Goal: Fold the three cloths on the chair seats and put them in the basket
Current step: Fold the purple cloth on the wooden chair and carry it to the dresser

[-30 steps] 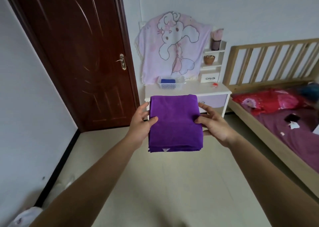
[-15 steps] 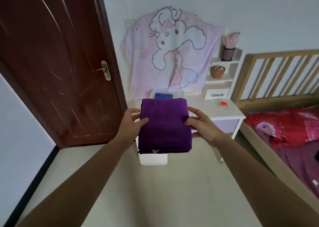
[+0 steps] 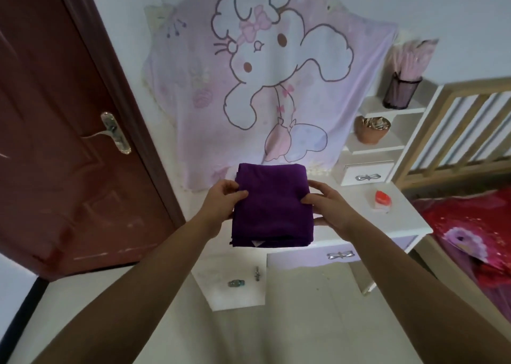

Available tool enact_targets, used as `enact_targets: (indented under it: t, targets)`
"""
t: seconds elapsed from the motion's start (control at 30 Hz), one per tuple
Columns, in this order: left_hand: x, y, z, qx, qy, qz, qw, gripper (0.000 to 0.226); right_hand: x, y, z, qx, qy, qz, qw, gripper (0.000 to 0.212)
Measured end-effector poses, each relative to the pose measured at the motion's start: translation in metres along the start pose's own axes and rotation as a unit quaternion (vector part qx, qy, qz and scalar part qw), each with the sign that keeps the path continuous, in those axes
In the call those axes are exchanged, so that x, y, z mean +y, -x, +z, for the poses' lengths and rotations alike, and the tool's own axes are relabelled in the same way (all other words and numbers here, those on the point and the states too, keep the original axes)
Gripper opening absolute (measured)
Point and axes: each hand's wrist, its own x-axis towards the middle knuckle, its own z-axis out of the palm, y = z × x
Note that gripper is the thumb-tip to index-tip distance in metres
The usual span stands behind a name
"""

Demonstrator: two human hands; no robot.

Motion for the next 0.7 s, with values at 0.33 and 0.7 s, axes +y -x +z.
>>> enact_targets:
  t: [0.33, 0.7]
  targets:
    - [-0.025, -0.204, 0.028, 0.04, -0.009, -0.094, 0.995, 0.015, 0.01, -0.225, -0.038, -0.047, -0.027, 0.088, 0.995, 0.053]
    - [-0.11, -0.324, 0.003, 0.151, -0.08, -0.177, 0.969, 0.035, 0.08, -0.36, 0.005, -0.093, -0.02, 0.208, 0.973, 0.061]
